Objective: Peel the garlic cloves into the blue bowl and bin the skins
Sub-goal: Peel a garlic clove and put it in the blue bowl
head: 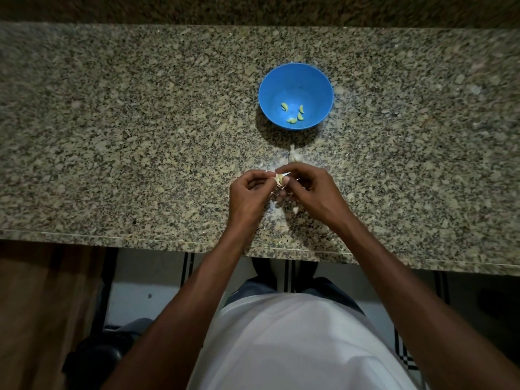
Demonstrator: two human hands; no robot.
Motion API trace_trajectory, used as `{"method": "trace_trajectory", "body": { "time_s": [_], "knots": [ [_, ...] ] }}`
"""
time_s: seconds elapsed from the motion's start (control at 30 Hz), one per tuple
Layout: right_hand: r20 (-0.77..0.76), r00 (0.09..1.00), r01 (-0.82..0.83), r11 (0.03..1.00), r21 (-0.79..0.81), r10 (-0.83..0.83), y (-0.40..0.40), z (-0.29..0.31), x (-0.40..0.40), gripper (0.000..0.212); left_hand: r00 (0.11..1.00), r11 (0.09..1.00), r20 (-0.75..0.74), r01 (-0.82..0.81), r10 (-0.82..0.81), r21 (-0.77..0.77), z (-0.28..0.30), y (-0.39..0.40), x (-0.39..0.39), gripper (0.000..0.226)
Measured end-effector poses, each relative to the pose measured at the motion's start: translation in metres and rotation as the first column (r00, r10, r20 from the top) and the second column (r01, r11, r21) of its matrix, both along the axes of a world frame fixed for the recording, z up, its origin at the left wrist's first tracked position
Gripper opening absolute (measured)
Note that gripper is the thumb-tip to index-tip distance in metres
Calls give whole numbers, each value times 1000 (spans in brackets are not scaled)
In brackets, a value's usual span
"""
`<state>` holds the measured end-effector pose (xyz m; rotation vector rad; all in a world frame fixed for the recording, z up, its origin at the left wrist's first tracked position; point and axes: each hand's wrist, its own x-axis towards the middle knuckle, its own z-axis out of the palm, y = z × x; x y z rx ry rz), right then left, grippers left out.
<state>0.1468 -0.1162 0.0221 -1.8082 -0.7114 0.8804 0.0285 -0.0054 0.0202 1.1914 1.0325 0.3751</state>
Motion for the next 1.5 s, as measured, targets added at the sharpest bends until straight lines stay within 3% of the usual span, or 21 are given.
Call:
{"method": "trace_trajectory", "body": {
  "time_s": [0.23, 0.33, 0.43, 0.53, 0.63, 0.73, 0.9, 1.1, 1.27, 1.5],
  "knots": [
    [-222, 964, 151, 988, 17, -144, -7, -3, 4, 18, 996, 991, -65, 66, -59, 113, -6, 4, 0, 19],
    [-222, 957, 187, 982, -24, -188, -16, -5, 11, 16, 987, 967, -119, 131, -107, 221, -9, 4, -2, 15],
    [-159, 964, 199, 976, -93, -212, -25, -8, 26, 13, 978, 950, -170, 163, -121, 265, -13, 5, -2, 13],
    [110, 978, 197, 963, -181, -180, -27, -10, 55, 21, 971, 942, -215, 164, -103, 291, -18, 8, -3, 11],
    [398, 917, 120, 969, -214, -26, -17, -6, 82, 29, 959, 911, -263, 195, -101, 363, -17, 14, -3, 10],
    [538, 835, 23, 970, -244, 116, -9, -13, 98, 34, 949, 900, -304, 198, -78, 387, -13, 21, -2, 8],
    [588, 777, -55, 956, -290, 223, -10, -36, 113, 10, 950, 922, -313, 127, -7, 366, -15, 26, -3, 14],
    [595, 804, 72, 991, -116, 12, -24, -31, 95, 15, 964, 946, -261, 45, 43, 322, -17, 19, -15, 18],
    [490, 840, -166, 970, -179, 234, -13, -24, 37, 17, 947, 926, -317, 74, 50, 370, -18, 29, -20, 13],
    [550, 775, -213, 948, -235, 310, 8, -47, -37, 9, 930, 899, -364, 199, -47, 391, -24, 54, -32, 17]
  ]
}}
